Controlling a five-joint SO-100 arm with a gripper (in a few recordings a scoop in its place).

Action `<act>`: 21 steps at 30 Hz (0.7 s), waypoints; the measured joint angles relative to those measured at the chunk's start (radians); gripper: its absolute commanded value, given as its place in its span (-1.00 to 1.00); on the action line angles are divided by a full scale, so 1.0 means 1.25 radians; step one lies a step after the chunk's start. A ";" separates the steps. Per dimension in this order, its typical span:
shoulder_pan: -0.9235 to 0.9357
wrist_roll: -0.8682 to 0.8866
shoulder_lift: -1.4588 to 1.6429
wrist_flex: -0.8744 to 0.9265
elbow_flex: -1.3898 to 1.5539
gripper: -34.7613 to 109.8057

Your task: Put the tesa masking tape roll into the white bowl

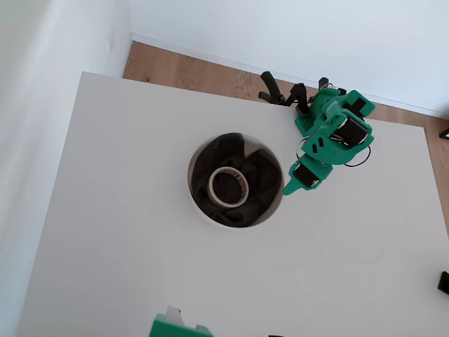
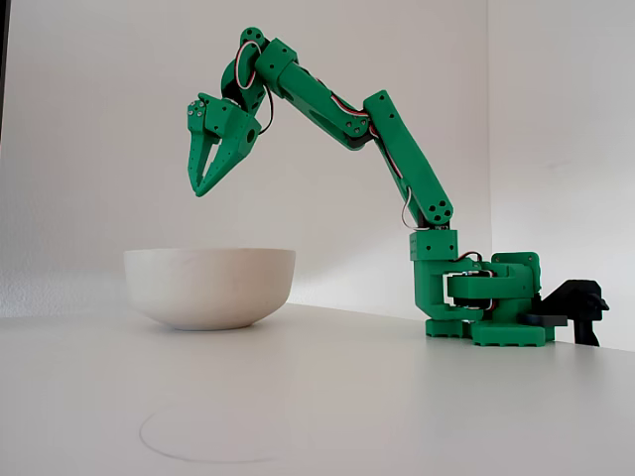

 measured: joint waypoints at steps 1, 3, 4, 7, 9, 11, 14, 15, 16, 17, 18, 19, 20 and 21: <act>-0.023 0.005 0.025 0.000 0.000 -0.64; -0.069 0.009 0.082 0.000 0.022 -0.64; -0.098 0.016 0.113 0.000 0.042 -0.64; -0.190 0.025 0.211 0.000 0.129 -0.64; -0.253 0.034 0.271 0.000 0.198 -0.64; -0.307 0.037 0.330 0.000 0.266 -0.64; -0.376 0.044 0.425 0.000 0.369 -0.64; -0.398 0.049 0.461 0.000 0.410 -0.64; -0.417 0.052 0.498 0.000 0.449 -0.64; -0.432 0.052 0.538 -0.006 0.493 -0.64; -0.442 0.047 0.580 -0.016 0.545 -0.64; -0.448 0.044 0.621 -0.033 0.598 -0.64; -0.450 0.038 0.660 -0.054 0.653 -0.64; -0.452 0.034 0.698 -0.076 0.711 -0.64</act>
